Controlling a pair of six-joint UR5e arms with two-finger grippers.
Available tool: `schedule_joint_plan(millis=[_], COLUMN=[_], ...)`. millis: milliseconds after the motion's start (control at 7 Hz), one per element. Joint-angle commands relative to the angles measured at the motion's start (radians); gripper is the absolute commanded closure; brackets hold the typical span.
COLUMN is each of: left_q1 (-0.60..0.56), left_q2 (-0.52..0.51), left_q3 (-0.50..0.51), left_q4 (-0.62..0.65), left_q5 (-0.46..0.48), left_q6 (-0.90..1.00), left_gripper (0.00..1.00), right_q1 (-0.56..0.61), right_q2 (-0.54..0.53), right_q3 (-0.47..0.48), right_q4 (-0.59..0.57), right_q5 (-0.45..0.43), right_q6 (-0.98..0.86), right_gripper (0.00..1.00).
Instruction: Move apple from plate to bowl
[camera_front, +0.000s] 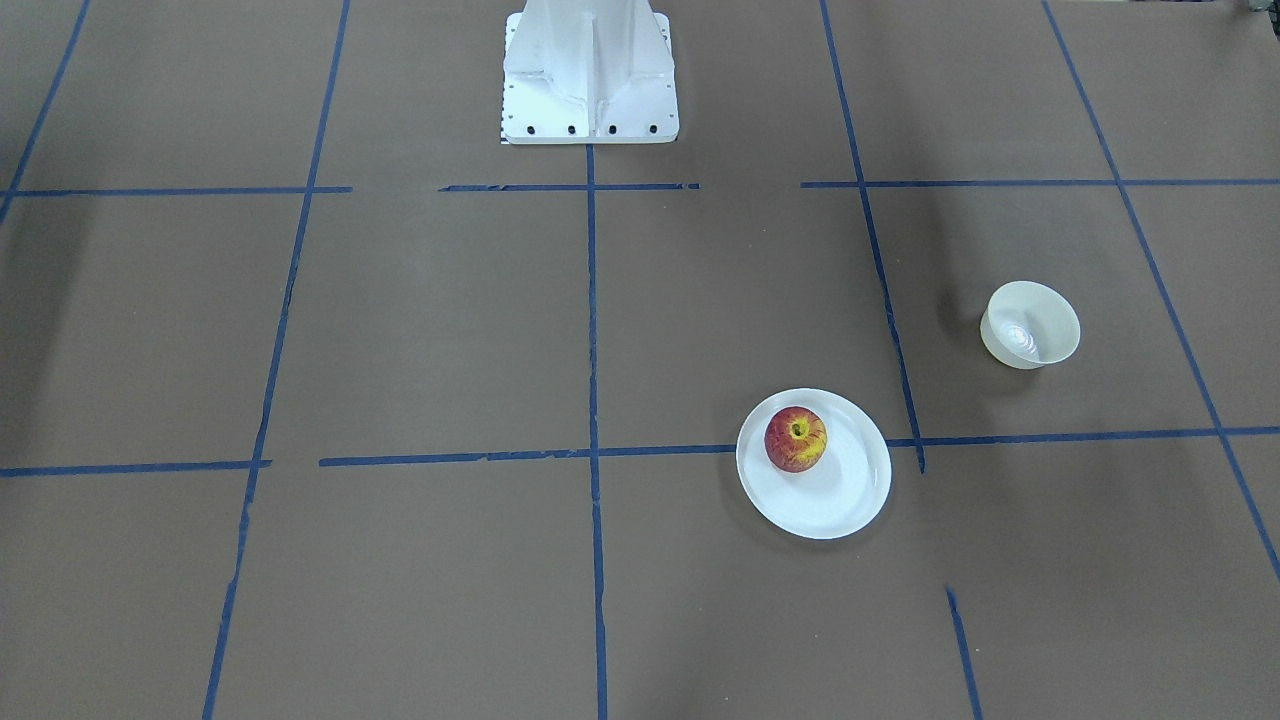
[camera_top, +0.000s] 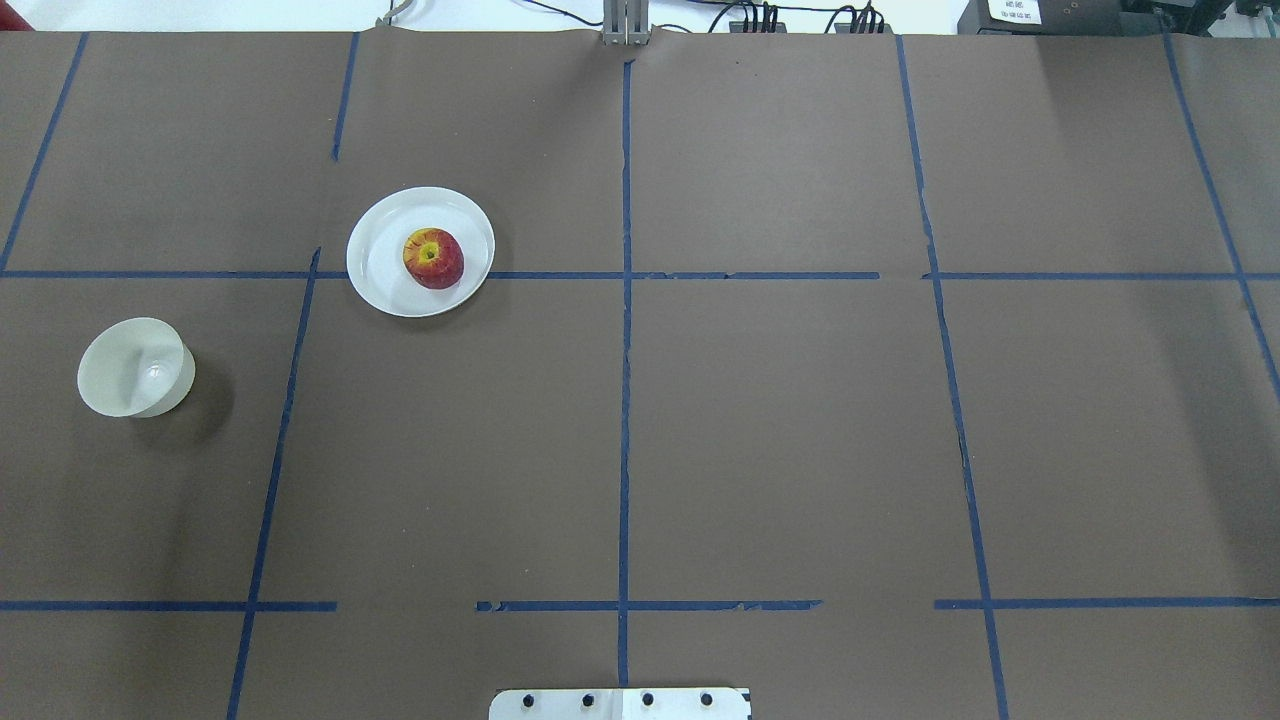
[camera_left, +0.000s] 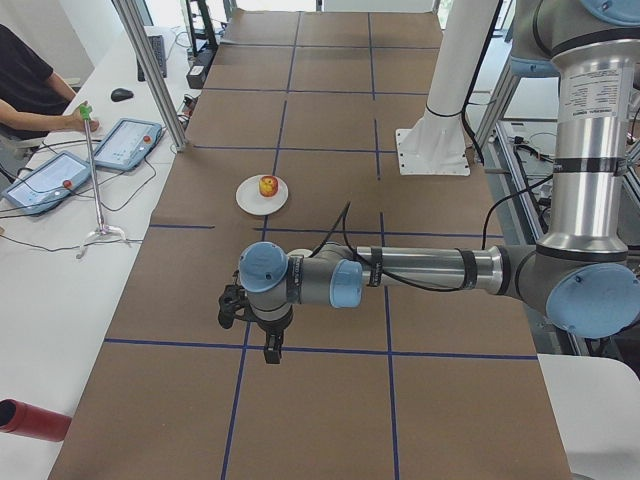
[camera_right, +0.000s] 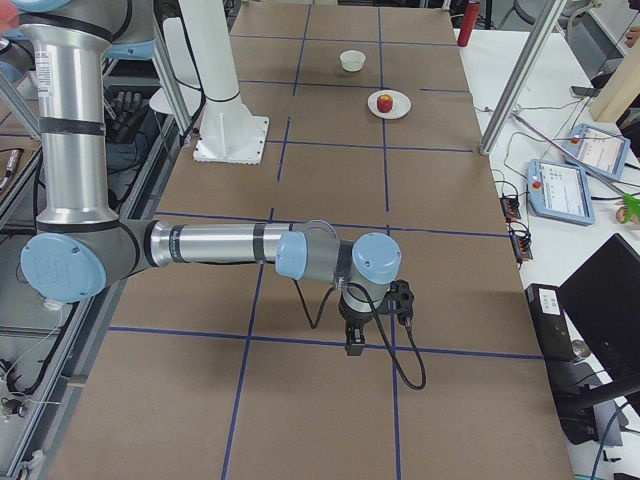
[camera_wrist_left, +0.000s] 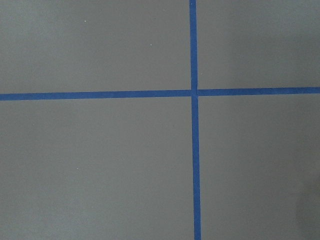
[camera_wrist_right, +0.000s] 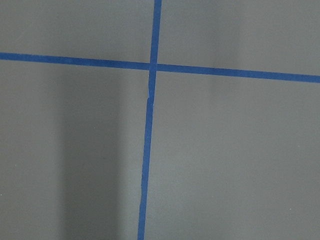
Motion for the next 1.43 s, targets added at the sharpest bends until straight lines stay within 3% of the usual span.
schedule_joint_plan(millis=[0,429,571,1143,1286], left_q1=[0.0,0.005,0.043,0.305,0.401], left_q2=[-0.009,-0.016,-0.057,-0.292,-0.371], left_q3=[-0.009,-0.157,-0.162,-0.176,-0.17], left_q4=[0.0,0.006,0.003,0.005,0.009], left_q5=[0.001,0.011,0.012,0.055,0.136], left_q6=[0.001,-0.037,-0.118,-0.463,-0.605], left_gripper=[0.0,0.0,0.0,0.0,0.0], right_q1=[0.0,0.0,0.0,0.0,0.0], right_q2=[0.0,0.0,0.0,0.0,0.0], right_q3=[0.0,0.0,0.0,0.0,0.0], right_q4=[0.002,0.0,0.0,0.0,0.0], right_q5=[0.0,0.0,0.0,0.0,0.0], right_q6=[0.0,0.0,0.0,0.0,0.0], right_gripper=[0.0,0.0,0.0,0.0,0.0])
